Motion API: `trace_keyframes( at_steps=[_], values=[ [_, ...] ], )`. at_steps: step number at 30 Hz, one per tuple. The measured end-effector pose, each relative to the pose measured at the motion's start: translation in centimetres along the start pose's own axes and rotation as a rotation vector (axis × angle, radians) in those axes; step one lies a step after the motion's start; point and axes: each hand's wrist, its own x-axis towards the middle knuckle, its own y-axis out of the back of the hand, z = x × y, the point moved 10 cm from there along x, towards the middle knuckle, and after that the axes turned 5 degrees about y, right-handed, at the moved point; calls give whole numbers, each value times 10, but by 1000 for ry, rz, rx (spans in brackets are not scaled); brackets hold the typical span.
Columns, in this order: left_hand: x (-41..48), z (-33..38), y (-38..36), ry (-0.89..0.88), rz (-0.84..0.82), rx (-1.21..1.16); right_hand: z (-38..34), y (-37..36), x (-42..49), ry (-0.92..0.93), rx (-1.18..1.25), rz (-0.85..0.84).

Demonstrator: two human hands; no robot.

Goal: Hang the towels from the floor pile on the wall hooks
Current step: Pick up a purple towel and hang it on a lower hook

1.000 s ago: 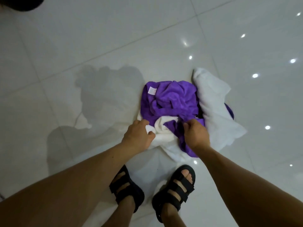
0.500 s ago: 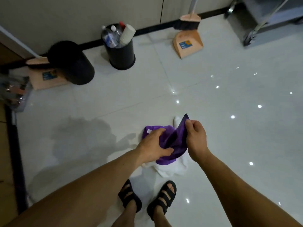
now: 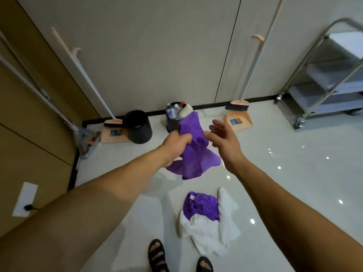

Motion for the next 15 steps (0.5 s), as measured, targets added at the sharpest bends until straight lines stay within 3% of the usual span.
trace_keyframes(
  at_steps=[3,5,7,11,13,15],
  values=[
    [-32,57,20,-123,29,-13,-24,-29,-14,-25,-98,-327],
    [-49,88,29,-187,21,87,-51,-43,-21,38,-239,-427],
    [-61,110,47,-234,96,316,-86,-48,-20,144,-252,-381],
    [-95,148,92,-327,334,667,-156,-37,-18,245,7,-214],
    [-116,159,118,-275,469,635,-172,-30,-22,243,121,-179],
    [-135,165,139,-232,526,306,-176,-38,-34,234,220,-242]
  ],
)
